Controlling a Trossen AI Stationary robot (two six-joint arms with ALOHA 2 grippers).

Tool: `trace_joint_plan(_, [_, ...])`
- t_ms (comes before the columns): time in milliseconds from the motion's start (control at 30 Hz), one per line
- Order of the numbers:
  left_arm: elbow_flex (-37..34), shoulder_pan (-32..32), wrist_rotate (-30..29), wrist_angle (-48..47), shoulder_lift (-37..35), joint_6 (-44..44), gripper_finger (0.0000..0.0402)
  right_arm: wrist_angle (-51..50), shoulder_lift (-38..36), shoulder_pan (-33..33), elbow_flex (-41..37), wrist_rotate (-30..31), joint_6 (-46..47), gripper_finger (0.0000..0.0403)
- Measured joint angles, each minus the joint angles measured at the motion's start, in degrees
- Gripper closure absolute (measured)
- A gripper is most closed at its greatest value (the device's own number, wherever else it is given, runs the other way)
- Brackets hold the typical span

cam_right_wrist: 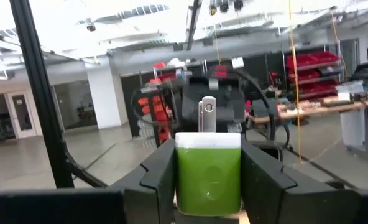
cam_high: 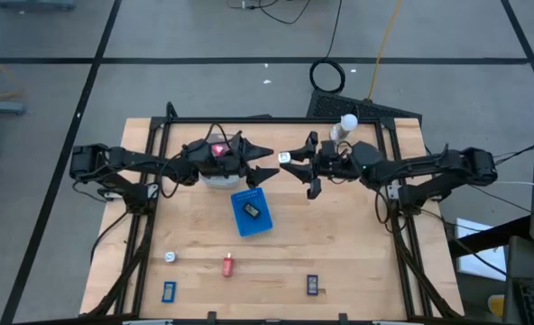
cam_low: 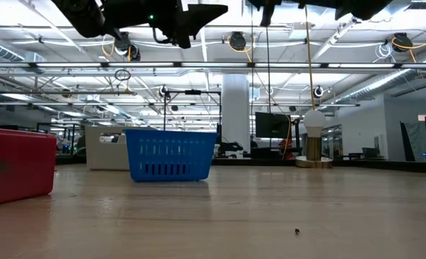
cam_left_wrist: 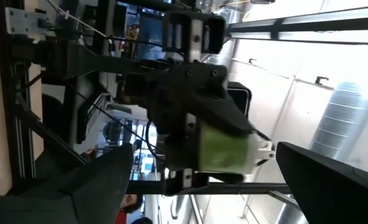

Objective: Pick & Place Office items
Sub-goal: Put the green charger adapter into the gray bin

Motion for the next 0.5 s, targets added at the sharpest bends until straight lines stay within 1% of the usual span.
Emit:
trace_joint_plan(67, [0.0,-0.01,-0.02,0.06,0.0,0.02,0.0005,-0.41,0.19,0.3,-0.02,0.09,-0.02,0.0278])
trace_joint_plan(500, [0.0,-0.22,-0.08,0.23,0.0,-0.49,0.0005,5.7,4.91,1.38,0.0,0.38,1.46,0.0278])
